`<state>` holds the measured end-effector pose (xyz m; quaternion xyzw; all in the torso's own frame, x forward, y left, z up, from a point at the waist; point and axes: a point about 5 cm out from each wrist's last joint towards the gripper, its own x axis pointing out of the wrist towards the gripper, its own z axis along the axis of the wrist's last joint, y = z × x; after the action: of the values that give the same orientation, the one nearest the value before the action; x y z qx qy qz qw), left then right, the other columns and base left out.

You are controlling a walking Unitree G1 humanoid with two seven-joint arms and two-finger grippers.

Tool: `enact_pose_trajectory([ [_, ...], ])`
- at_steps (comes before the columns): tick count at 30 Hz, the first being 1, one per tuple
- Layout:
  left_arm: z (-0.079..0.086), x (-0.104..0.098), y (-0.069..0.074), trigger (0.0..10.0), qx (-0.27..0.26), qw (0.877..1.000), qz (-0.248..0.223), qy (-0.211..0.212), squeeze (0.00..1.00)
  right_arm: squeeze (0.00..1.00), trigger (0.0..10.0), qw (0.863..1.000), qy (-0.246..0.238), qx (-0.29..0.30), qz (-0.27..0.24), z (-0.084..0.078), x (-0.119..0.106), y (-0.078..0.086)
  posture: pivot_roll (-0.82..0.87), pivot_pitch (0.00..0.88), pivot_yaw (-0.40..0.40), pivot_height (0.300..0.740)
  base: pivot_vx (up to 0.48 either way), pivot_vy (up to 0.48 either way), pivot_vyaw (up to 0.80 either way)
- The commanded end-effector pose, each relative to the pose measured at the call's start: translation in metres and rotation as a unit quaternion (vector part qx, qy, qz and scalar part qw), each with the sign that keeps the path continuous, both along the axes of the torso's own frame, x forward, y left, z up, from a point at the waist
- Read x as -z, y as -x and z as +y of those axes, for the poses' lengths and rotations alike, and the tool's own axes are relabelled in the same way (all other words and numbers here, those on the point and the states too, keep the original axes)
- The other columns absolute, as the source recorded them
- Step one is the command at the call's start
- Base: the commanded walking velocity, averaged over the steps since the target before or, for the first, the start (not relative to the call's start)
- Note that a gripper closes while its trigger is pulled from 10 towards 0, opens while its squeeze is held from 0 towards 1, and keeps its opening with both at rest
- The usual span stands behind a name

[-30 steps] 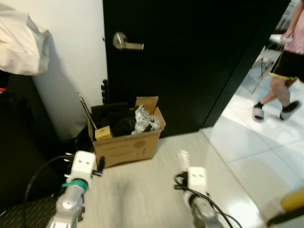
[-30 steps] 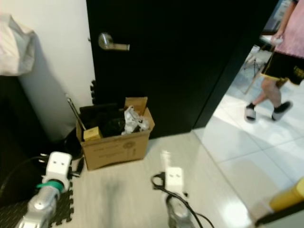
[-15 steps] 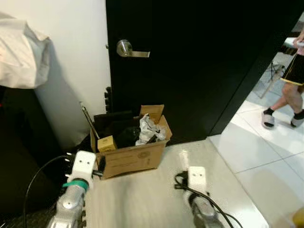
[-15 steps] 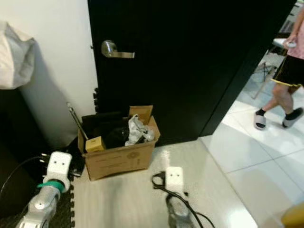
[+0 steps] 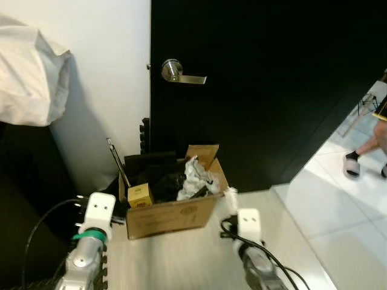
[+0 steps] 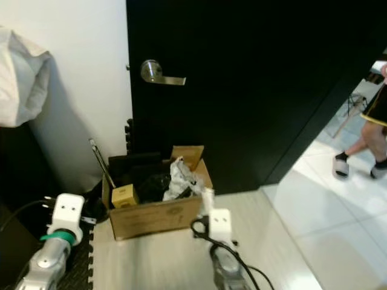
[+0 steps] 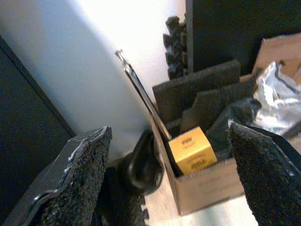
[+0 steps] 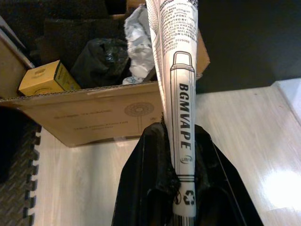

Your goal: Clean up the room

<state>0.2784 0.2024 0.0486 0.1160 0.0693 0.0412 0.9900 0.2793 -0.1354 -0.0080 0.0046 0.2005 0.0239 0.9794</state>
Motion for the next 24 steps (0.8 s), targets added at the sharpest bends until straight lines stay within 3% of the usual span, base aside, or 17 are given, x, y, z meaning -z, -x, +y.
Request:
enact_pose_trajectory([
  [1,-0.0032,0.0048,0.0043,10.0,0.0,1.0,0.009,0.006,0.0,0.0,10.0,1.0,0.009,0.006,0.01,-0.0083,0.0033,0.0027,0.04,0.0,-0.047,0.74,0.311,0.0,0.0],
  [7,-0.0014,0.0056,0.0081,10.0,-0.005,1.0,0.009,0.005,0.0,0.0,10.0,1.0,0.024,-0.016,0.008,-0.0061,0.0031,0.0029,0.04,0.0,-0.054,0.74,0.308,0.0,0.0],
  [17,-0.0033,0.0068,0.0098,10.0,-0.01,1.0,0.007,0.005,0.0,0.0,10.0,0.999,0.03,-0.033,0.011,-0.0058,0.0032,0.0024,0.04,0.0,-0.074,0.74,0.306,0.0,0.74],
  [24,-0.0037,0.0089,0.0126,10.0,-0.011,1.0,0.009,0.007,0.0,0.0,10.0,1.0,0.016,-0.019,0.002,-0.0092,0.0007,0.0006,0.04,0.0,-0.083,0.74,0.307,0.0,0.0],
])
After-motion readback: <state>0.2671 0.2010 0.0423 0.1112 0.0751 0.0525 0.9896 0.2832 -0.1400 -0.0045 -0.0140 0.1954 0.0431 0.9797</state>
